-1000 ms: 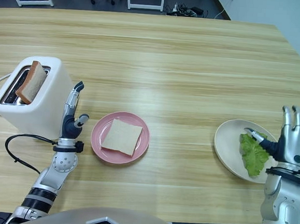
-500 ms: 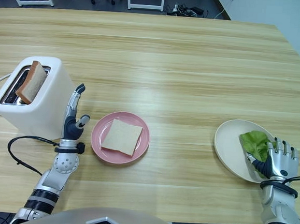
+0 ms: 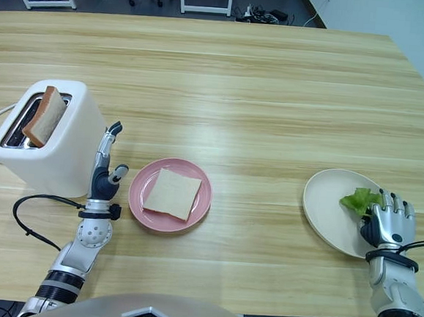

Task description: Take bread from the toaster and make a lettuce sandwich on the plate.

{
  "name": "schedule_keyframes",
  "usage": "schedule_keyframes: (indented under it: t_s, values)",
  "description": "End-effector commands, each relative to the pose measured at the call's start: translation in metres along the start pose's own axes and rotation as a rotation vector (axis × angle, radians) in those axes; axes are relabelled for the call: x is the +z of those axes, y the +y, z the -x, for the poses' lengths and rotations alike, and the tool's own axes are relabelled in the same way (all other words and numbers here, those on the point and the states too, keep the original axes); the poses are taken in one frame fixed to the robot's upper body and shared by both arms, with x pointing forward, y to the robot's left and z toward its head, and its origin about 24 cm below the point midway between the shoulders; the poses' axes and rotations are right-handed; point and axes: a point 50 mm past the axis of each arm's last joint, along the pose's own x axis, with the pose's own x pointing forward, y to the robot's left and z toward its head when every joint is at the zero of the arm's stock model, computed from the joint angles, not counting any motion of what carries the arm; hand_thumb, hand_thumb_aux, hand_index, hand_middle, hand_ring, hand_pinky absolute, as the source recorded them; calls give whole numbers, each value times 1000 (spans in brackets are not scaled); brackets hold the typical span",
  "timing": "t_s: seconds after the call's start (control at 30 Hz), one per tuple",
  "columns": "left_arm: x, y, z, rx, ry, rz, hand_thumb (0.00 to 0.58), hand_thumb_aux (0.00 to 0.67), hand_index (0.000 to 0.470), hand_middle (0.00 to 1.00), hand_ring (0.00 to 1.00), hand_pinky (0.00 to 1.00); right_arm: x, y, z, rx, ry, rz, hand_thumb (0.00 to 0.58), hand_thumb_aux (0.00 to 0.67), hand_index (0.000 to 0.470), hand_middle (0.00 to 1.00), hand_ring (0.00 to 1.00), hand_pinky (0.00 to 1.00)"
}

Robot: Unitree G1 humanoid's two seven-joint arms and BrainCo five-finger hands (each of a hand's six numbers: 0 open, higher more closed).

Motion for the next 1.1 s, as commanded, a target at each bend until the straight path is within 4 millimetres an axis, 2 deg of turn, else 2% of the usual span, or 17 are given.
schedule_keyframes:
  t_s: [0.03,0.17,0.27,0.37,0.53,0.67,0.77,0.87,0.97,1.1]
  values:
    - [0,-2,-1,-9,-1,-12,0,0,0,0,0,0,-1,-20,-4,-95,-2,-21,580,670,470,0,0,0]
    - [0,-3,-2,-7,-2,-9,0,0,0,0,0,0,20,-53,-3,-251,-65,-82,580,670,470,0,0,0]
    - [-2,-3,-4,4,4,13,0,0,0,0,0,0,54,-85,-1,-381,-169,-161,580,670,470,0,0,0]
    - [-5,-3,-7,27,26,60,0,0,0,0,0,0,105,-108,-1,-468,-328,-283,580,670,470,0,0,0]
    - [-13,-7,-12,58,88,160,0,0,0,0,0,0,210,-128,5,-500,-625,-498,580,670,470,0,0,0]
    - [-20,-11,-13,72,136,228,0,0,0,0,0,0,280,-133,18,-452,-815,-570,580,670,470,0,0,0]
    - [-24,-12,-12,83,170,272,0,0,0,0,0,0,321,-121,31,-365,-933,-554,580,670,470,0,0,0]
    - [-25,-15,-11,75,178,289,0,0,0,0,0,0,335,-100,55,-287,-1020,-529,580,670,470,0,0,0]
    - [-25,-17,-10,70,186,299,0,0,0,0,0,0,330,-79,73,-213,-1058,-504,580,670,470,0,0,0]
    - [-25,-19,-10,70,192,304,0,0,0,0,0,0,319,-62,85,-149,-1077,-474,580,670,470,0,0,0]
